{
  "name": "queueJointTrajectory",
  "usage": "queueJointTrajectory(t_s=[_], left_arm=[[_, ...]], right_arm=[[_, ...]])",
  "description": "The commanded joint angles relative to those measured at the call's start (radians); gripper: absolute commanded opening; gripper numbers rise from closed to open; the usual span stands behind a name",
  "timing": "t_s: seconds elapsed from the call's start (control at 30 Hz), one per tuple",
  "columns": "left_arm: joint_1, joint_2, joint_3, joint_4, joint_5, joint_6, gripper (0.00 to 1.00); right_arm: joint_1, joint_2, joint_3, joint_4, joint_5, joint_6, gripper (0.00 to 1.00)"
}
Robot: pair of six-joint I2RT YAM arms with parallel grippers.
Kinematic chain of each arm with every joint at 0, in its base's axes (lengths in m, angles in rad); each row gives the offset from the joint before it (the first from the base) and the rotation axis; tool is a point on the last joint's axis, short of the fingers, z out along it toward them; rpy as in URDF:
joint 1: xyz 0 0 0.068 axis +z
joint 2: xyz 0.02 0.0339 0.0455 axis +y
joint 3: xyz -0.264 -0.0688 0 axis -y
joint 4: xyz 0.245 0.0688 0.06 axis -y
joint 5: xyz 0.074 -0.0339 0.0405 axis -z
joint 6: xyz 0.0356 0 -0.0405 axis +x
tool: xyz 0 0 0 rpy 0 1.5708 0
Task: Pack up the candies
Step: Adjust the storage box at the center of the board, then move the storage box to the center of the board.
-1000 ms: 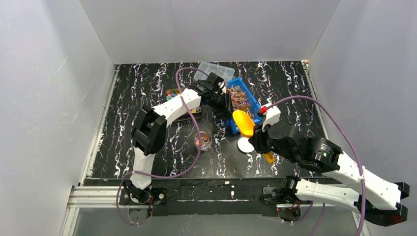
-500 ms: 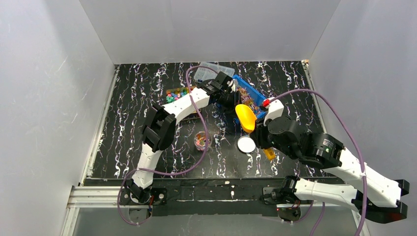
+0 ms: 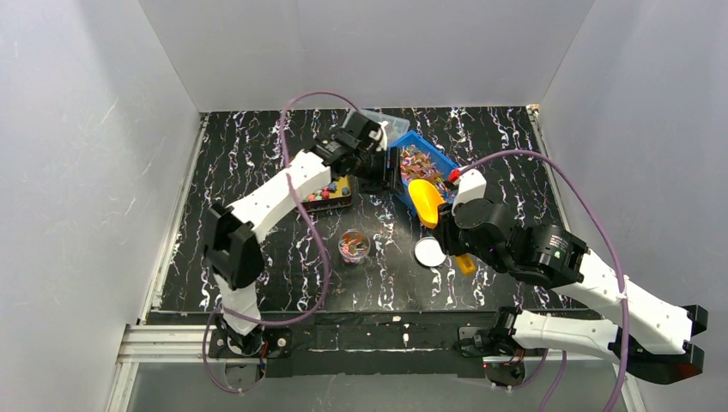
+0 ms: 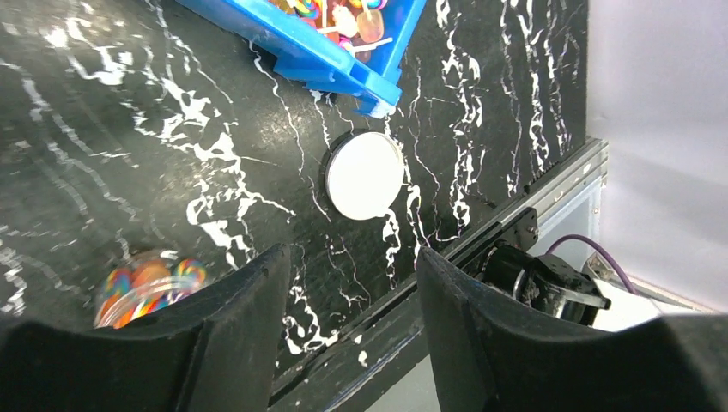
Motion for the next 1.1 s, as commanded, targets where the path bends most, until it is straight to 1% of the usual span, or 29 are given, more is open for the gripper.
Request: queueJointTrajectory(t_s=[0.0, 0.23, 0.4, 0.5, 0.6, 0.77, 0.9, 1.07], left_arm=[[0.046, -0.148, -0.018, -0.115, -0.095, 0.078, 0.56], [0.181, -0.266, -0.051, -0.209, -0.118, 0.124, 0.61], [0.272, -0.317, -0.052, -0.304, -0.221, 0.188, 0.65], [0.336, -0.344, -0.072, -0.329, -0.264, 0.224, 0.68], [0.417, -0.36, -0.097, -0.33, -0.24, 0.241, 0.68], [0.491, -0.33, -0.093, -0.335, -0.204, 0.269, 0.68], [0.541, -0.263, -0.082, -0.335, -0.184, 0.271, 0.67], [0.563, -0.189, -0.072, -0.313, -0.185, 0.274, 0.66]], right_arm=[[0.003, 0.012, 0.045, 0.063, 0.026, -0.009, 0.01], [0.003, 0.082, 0.058, 0.135, -0.006, -0.054, 0.01], [0.003, 0.146, 0.053, 0.201, -0.042, -0.09, 0.01], [0.003, 0.184, 0.052, 0.24, -0.074, -0.104, 0.01], [0.003, 0.219, 0.049, 0.281, -0.113, -0.116, 0.01], [0.003, 0.267, 0.026, 0.341, -0.152, -0.135, 0.01], [0.003, 0.297, 0.028, 0.346, -0.16, -0.151, 0.01], [0.0, 0.316, 0.032, 0.342, -0.157, -0.16, 0.01]])
